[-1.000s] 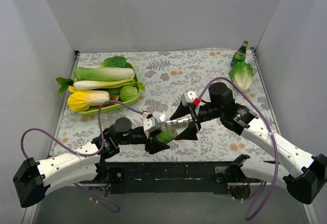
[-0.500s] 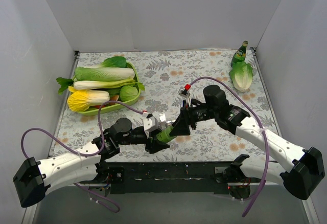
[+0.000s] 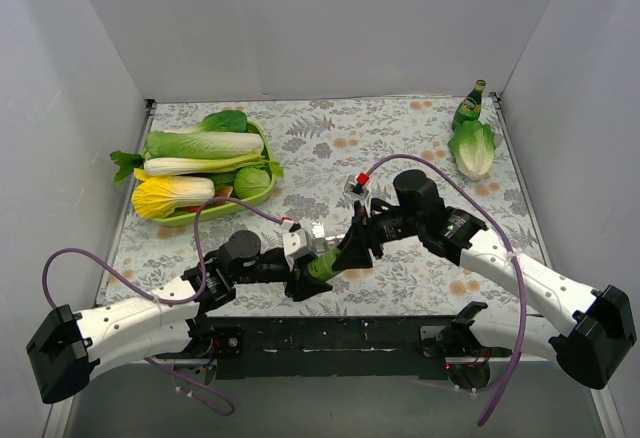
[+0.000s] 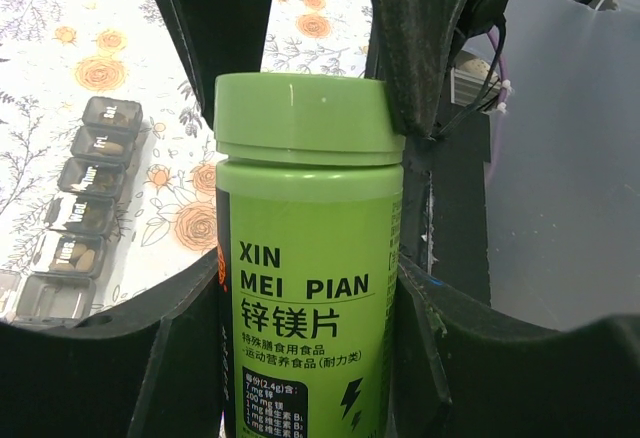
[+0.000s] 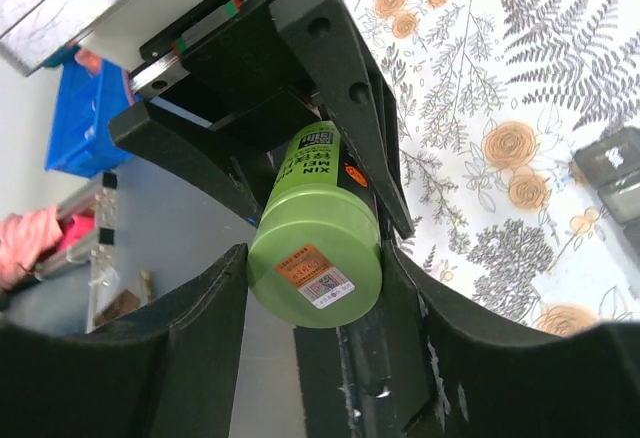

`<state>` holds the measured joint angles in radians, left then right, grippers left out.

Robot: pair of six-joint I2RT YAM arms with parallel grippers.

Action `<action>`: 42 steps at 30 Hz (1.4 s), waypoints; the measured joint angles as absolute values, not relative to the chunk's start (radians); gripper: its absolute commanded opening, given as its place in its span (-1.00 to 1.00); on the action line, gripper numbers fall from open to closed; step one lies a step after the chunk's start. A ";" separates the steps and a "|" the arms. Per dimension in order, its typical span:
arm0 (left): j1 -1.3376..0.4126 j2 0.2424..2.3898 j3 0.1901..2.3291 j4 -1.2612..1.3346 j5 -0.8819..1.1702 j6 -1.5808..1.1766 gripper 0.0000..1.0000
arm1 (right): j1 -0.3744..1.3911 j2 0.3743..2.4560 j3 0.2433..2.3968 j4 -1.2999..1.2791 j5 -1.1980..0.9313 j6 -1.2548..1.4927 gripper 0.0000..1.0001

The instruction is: Sort the pills into containers

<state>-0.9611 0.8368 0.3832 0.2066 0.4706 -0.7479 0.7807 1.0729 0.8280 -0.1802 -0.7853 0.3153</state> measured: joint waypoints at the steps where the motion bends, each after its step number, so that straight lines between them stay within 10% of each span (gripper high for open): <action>1: -0.962 0.836 0.383 0.206 0.471 -0.748 -1.00 | 0.783 1.073 0.828 -0.181 -0.794 0.286 -0.96; 21: -0.964 0.819 0.368 0.152 0.535 -0.720 -1.00 | 0.828 1.176 0.966 -0.687 -1.081 -1.566 -0.97; 36: -0.968 0.840 0.368 0.219 0.570 -0.710 -1.00 | 0.838 1.171 1.036 -0.897 -1.043 -1.932 -0.85; 39: -0.968 0.856 0.368 0.233 0.583 -0.714 -1.00 | 0.838 1.171 1.036 -0.908 -1.044 -1.938 -0.64; 42: -0.968 0.865 0.368 0.240 0.594 -0.722 -1.00 | 0.838 1.169 1.032 -0.894 -1.052 -1.877 0.10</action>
